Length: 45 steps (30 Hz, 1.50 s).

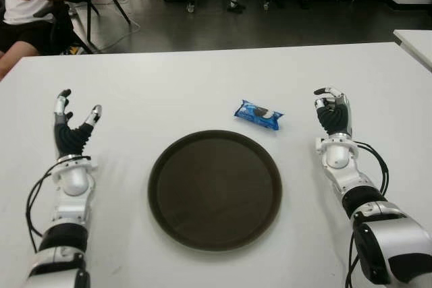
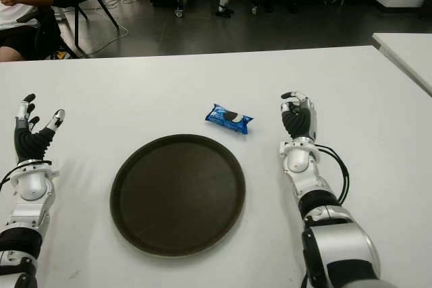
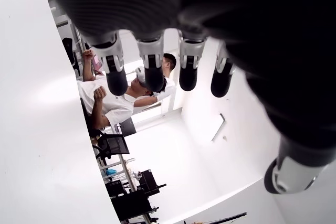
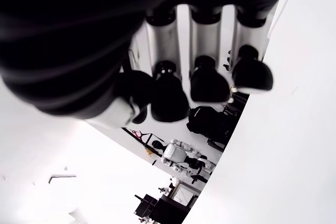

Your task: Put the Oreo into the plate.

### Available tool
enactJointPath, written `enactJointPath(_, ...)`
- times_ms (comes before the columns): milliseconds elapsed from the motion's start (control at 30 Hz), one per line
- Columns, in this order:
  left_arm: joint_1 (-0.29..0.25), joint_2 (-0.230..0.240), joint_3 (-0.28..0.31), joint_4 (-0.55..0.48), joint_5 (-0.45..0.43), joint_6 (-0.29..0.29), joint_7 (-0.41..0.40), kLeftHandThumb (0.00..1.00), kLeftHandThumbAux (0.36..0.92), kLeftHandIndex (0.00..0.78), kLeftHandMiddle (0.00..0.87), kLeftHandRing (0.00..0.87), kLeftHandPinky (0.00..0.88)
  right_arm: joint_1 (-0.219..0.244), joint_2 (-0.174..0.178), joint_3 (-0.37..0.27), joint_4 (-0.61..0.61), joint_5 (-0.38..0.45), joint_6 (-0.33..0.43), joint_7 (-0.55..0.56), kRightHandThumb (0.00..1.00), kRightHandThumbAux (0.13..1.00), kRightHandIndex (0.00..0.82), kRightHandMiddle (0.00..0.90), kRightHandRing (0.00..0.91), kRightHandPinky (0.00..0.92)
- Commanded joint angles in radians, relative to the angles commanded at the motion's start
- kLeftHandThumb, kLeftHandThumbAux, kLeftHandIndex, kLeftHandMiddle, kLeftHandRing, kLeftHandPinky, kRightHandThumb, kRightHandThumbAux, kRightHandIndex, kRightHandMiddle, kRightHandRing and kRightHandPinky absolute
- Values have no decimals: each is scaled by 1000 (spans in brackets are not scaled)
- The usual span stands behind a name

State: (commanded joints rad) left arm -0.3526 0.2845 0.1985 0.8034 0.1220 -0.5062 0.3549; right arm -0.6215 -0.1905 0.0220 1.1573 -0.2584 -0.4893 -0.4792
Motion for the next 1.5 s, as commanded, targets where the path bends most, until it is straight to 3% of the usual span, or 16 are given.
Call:
enactJointPath(733, 0, 1, 1, 0, -1, 0, -1, 0, 595, 16, 0, 0, 0, 12, 1, -14, -19, 21, -29, 48, 850, 677, 406, 527, 810, 834)
enactJointPath(1133, -2, 0, 0, 0, 0, 1, 0, 0, 595, 16, 0, 0, 0, 8, 12, -27, -15, 26, -16, 15, 852, 675, 411, 541, 810, 815)
enactJointPath(1200, -2, 0, 0, 0, 0, 1, 0, 0, 595, 16, 0, 0, 0, 5, 13, -33, -8, 36, -15, 27, 850, 675, 414, 553, 769, 769)
enactJointPath(1300, -3, 1, 1, 3, -1, 0, -1, 0, 595, 16, 0, 0, 0, 0, 20, -47, -2, 62, -19, 66, 808, 689, 405, 489, 592, 569)
enactJointPath(1333, -1, 1, 0, 1, -1, 0, -1, 0, 595, 16, 0, 0, 0, -2, 21, -53, -2, 76, -17, 92, 762, 702, 409, 434, 497, 457)
enactJointPath(1367, -1, 1, 0, 0, 0, 0, -1, 0, 595, 16, 0, 0, 0, -3, 22, -57, -2, 85, -15, 111, 547, 676, 350, 338, 374, 316)
enactJointPath(1400, 0, 0, 0, -1, 0, 0, 0, 0, 595, 16, 0, 0, 0, -4, 22, -59, -3, 91, -14, 122, 403, 661, 311, 277, 294, 225)
enactJointPath(1433, 0, 0, 0, -1, 0, 0, 0, 0, 595, 16, 0, 0, 0, -5, 20, -60, -2, 101, -10, 155, 352, 656, 298, 255, 266, 193)
enactJointPath(1500, 0, 0, 0, -1, 0, 0, 0, 0, 595, 16, 0, 0, 0, -7, 15, -56, 2, 109, -3, 207, 144, 586, 146, 106, 108, 79)
